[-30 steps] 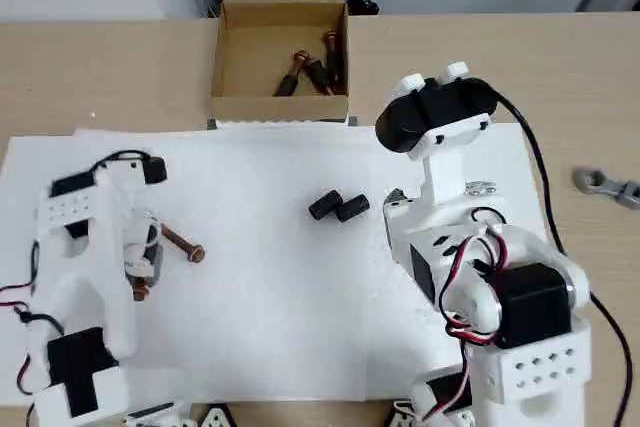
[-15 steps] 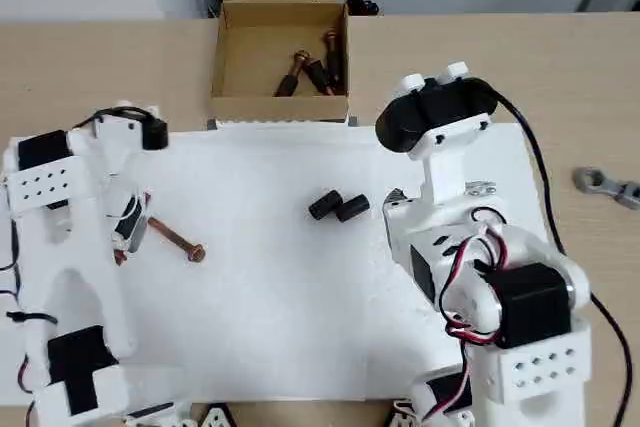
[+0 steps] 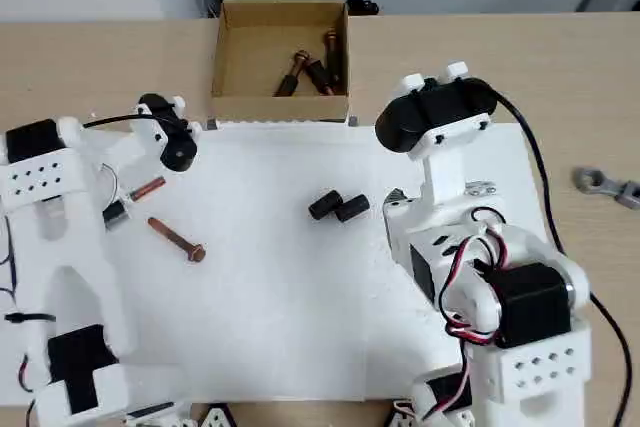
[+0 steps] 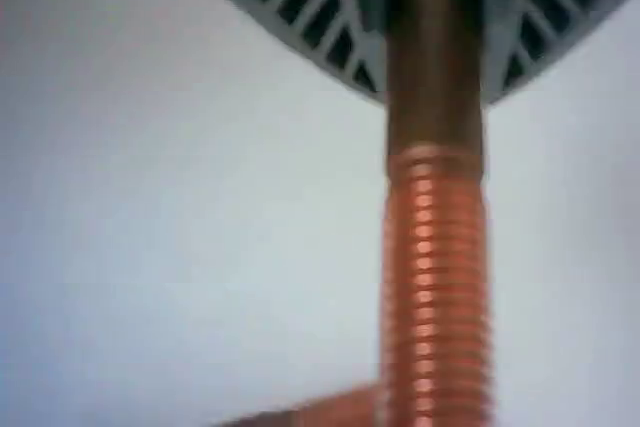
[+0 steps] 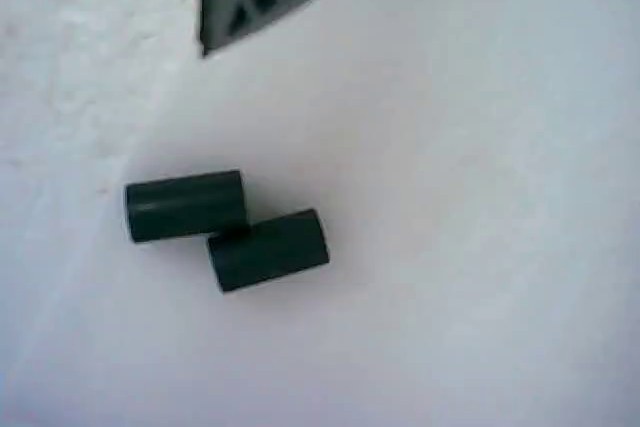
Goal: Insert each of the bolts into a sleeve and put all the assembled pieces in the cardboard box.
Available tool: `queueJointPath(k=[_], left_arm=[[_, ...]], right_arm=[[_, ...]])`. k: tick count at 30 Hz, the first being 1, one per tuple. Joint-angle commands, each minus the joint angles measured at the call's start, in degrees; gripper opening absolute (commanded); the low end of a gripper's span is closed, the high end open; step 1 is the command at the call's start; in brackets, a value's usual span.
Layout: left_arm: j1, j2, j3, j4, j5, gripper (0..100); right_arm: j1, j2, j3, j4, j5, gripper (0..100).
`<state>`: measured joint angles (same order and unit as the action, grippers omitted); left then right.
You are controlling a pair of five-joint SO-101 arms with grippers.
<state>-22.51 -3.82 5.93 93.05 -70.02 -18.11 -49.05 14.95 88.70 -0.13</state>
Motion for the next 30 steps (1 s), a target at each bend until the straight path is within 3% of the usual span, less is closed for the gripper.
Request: queueJointPath(k=[1, 10, 15, 30], left_arm=[[-0.4, -0.4, -2.6, -6.9, -2.9, 0], [-0.1, 6.0, -2.9, -17.8, -11.0, 0], [-0.1, 12.8, -2.9, -20.4, -10.8, 0], [-0.4, 26.6, -2.9, -26.8, -9.4, 0]], right_arm=[[0.5, -0.3, -0.2, -1.5, -0.4, 16.6], [1.9, -0.3, -0.2, -1.5, -0.4, 16.6], [6.1, -0.3, -0.2, -1.5, -0.4, 16.6], [6.6, -0.3, -0.1, -1.5, -0.4, 16.6]])
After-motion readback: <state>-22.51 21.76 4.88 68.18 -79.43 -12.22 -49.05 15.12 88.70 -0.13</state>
